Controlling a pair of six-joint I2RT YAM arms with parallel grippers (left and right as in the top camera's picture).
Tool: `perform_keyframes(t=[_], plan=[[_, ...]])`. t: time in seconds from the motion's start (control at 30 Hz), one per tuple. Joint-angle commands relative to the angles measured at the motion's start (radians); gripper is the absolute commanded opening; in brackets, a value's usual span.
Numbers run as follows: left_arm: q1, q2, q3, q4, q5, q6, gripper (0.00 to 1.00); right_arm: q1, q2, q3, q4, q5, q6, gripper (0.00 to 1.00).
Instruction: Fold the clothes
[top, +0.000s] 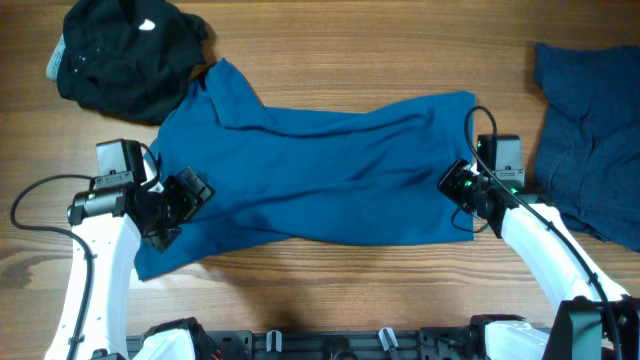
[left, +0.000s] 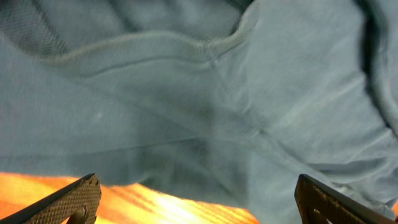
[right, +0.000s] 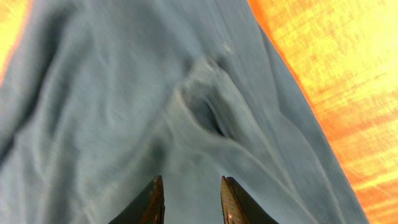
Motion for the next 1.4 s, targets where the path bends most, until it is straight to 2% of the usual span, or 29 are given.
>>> perform_keyframes(t=[0.0,0.13,0.2,0.27,0.4,0.6,0.83,0.97,1.23,1.37], plan=[[-0.006,-0.015,0.021,0.015,0.008,0.055,1.0,-0.003,-0.04,0.053,-0.072,-0.019,-0.031,0.31],[-0.023,-0.046,0.047,0.024,0.108,0.133,1.0,-0.003,-0.112,0.083,-0.147,-0.169,-0.12,0.34],[-0.067,-0.054,0.047,0.038,0.126,0.136,1.0,0.0,-0.123,0.083,-0.182,-0.298,-0.179,0.4],[-0.112,-0.042,0.047,0.045,0.125,0.129,1.0,0.006,-0.113,0.081,-0.229,-0.331,-0.199,0.42],[-0.185,0.026,0.046,0.053,0.112,0.049,1.0,0.024,-0.062,0.061,-0.307,-0.327,-0.206,0.37],[-0.196,0.19,0.047,0.087,0.095,0.042,1.0,0.023,0.072,0.037,-0.284,-0.327,-0.166,0.16],[-0.196,0.315,0.047,0.134,0.082,0.043,1.0,0.023,0.204,0.037,-0.222,-0.311,-0.156,0.11],[-0.196,0.349,0.046,0.13,-0.008,0.042,0.99,0.023,0.256,0.037,-0.216,-0.236,-0.123,0.09],[-0.188,0.356,0.046,0.119,-0.022,0.042,1.0,-0.01,0.269,0.037,-0.228,-0.209,-0.048,0.09],[-0.176,0.356,0.046,0.119,-0.023,0.043,1.0,-0.066,0.269,0.038,-0.227,-0.195,-0.056,0.07]])
